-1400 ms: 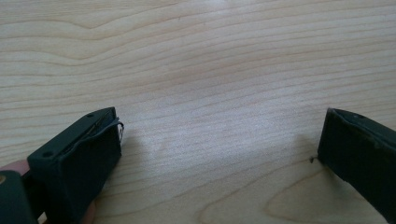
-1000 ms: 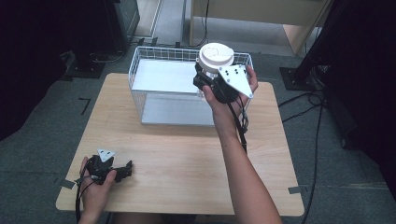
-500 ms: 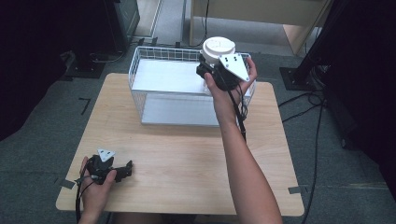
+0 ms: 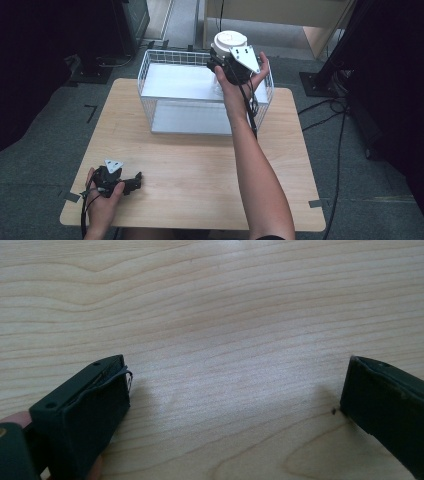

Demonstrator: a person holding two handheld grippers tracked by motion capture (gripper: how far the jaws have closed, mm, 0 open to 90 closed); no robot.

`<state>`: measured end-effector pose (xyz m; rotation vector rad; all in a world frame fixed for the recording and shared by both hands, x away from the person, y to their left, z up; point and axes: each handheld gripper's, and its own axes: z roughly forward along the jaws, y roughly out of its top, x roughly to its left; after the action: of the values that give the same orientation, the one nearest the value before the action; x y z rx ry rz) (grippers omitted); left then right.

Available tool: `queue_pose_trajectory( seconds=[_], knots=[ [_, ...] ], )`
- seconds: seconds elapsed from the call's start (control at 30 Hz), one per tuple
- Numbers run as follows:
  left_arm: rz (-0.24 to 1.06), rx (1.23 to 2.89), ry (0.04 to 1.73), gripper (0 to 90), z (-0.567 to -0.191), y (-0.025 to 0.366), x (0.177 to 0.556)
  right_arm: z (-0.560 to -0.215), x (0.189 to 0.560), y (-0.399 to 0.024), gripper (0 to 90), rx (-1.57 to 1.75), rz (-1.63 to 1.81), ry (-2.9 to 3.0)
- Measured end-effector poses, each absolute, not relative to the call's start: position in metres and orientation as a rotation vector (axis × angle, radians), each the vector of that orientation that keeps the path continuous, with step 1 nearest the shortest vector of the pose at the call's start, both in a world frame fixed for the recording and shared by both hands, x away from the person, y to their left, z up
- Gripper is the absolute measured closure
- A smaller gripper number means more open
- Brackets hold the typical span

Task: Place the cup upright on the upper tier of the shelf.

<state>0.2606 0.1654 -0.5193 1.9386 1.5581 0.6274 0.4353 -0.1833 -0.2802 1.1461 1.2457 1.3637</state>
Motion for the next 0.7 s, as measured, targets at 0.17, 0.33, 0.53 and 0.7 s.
queue_pose_trajectory(
  seconds=[0.17,0.33,0.53,0.7],
  knots=[
    [0.629,1.939,1.557,0.0,-0.519,0.165,0.261,-0.285,0.442,-0.177,14.4,1.146,1.345,1.247],
    [0.629,1.938,1.557,0.0,-0.519,0.165,0.261,-0.288,0.444,-0.176,14.4,1.148,1.345,1.236],
    [0.628,1.938,1.558,0.0,-0.519,0.165,0.261,-0.287,0.444,-0.182,11.0,1.175,1.376,1.275],
    [0.629,1.935,1.558,0.0,-0.519,0.165,0.261,-0.292,0.443,-0.186,11.0,1.183,1.377,1.318]
  ],
)
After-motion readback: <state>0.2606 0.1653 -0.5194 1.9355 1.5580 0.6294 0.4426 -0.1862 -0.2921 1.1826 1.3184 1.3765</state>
